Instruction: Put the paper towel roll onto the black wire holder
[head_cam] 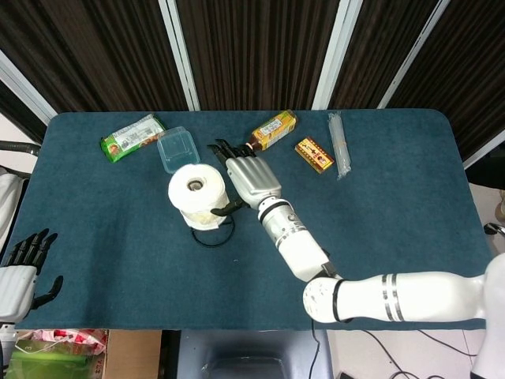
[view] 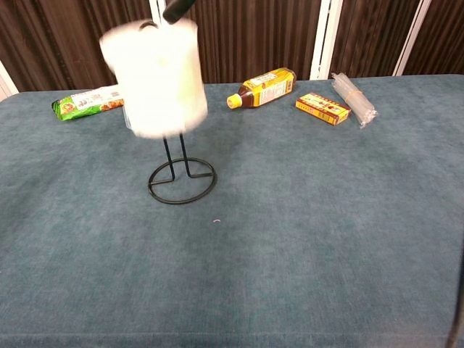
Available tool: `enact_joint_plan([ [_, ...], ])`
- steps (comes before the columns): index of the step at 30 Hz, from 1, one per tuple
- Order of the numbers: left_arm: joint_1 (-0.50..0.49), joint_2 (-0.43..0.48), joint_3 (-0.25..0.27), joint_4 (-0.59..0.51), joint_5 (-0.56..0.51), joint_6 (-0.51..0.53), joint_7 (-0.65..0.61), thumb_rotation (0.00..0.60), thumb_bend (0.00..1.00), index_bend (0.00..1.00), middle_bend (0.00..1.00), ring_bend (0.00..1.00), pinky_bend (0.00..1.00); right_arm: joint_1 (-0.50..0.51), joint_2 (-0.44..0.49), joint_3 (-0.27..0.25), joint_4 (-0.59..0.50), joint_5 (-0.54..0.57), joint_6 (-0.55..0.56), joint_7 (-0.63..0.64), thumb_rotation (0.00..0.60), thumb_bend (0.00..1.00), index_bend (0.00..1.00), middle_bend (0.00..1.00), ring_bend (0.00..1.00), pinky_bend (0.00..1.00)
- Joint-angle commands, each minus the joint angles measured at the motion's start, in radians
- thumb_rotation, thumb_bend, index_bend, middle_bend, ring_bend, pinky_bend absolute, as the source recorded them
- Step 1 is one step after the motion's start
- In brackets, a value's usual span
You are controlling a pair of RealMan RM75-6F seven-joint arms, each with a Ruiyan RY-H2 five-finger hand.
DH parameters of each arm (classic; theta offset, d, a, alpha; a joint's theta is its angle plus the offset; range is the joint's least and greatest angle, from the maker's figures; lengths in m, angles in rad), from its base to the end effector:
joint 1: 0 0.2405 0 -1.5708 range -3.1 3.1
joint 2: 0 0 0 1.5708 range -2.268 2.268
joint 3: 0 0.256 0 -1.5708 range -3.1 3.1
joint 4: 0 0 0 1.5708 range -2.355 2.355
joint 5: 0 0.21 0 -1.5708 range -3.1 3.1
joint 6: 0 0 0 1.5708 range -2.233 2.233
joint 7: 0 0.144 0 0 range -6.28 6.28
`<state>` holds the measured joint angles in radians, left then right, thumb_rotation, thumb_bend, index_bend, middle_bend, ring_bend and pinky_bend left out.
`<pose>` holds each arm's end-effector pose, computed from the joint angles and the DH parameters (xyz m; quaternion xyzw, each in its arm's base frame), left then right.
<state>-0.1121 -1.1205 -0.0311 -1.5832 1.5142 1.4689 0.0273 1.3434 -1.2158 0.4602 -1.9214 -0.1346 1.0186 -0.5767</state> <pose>-0.3122 0.1860 0.1560 -0.6193 -0.3697 -0.3735 0.5833 0.0698 -0.3744 0.0816 0.6969 -0.4613 0.4195 0.3543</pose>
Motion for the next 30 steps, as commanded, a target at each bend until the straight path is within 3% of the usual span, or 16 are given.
enact_joint_plan([
  [1,0.0,-0.001,0.001,-0.001,0.002,0.0,0.002,0.6,0.41,0.0,0.0,0.0,0.1,-0.017,0.059,-0.005,-0.043,0.008,-0.011,-0.002,0.6,0.12,0.0,0.0,0.0,0.0],
  [5,0.003,0.0,0.001,-0.003,0.006,0.008,0.003,0.6,0.41,0.0,0.0,0.0,0.1,-0.056,0.166,-0.019,-0.13,0.008,-0.053,0.0,0.6,0.12,0.0,0.0,0.0,0.0],
  [8,0.006,0.001,0.002,-0.002,0.015,0.019,-0.003,0.6,0.41,0.0,0.0,0.0,0.1,-0.124,0.256,-0.067,-0.224,-0.085,-0.052,-0.005,0.6,0.11,0.0,0.0,0.0,0.0],
  [12,0.007,-0.01,0.0,0.019,0.05,0.052,-0.017,0.6,0.41,0.0,0.0,0.0,0.1,-0.266,0.333,-0.186,-0.342,-0.308,-0.002,-0.014,0.6,0.11,0.0,0.0,0.0,0.0],
  [15,0.009,-0.02,-0.001,0.033,0.063,0.068,-0.021,0.6,0.41,0.0,0.0,0.0,0.09,-0.419,0.336,-0.314,-0.379,-0.58,0.096,-0.027,0.6,0.12,0.0,0.0,0.0,0.0],
  [19,0.015,-0.024,0.0,0.04,0.073,0.088,-0.023,0.6,0.41,0.0,0.0,0.0,0.08,-0.671,0.236,-0.52,-0.27,-1.014,0.308,-0.037,0.6,0.11,0.0,0.0,0.0,0.0],
  [22,0.015,-0.026,-0.002,0.043,0.073,0.089,-0.022,0.6,0.41,0.0,0.0,0.0,0.08,-0.811,0.133,-0.606,-0.106,-1.19,0.43,0.002,0.6,0.11,0.0,0.0,0.0,0.0],
  [26,0.014,-0.028,-0.001,0.044,0.073,0.086,-0.016,0.6,0.41,0.0,0.0,0.0,0.08,-0.922,0.041,-0.642,0.069,-1.247,0.494,0.079,0.6,0.11,0.0,0.0,0.0,0.0],
  [30,0.019,-0.029,-0.003,0.044,0.079,0.103,-0.015,0.6,0.41,0.0,0.0,0.0,0.08,-1.031,-0.017,-0.643,0.195,-1.283,0.601,0.158,0.6,0.11,0.0,0.0,0.0,0.0],
])
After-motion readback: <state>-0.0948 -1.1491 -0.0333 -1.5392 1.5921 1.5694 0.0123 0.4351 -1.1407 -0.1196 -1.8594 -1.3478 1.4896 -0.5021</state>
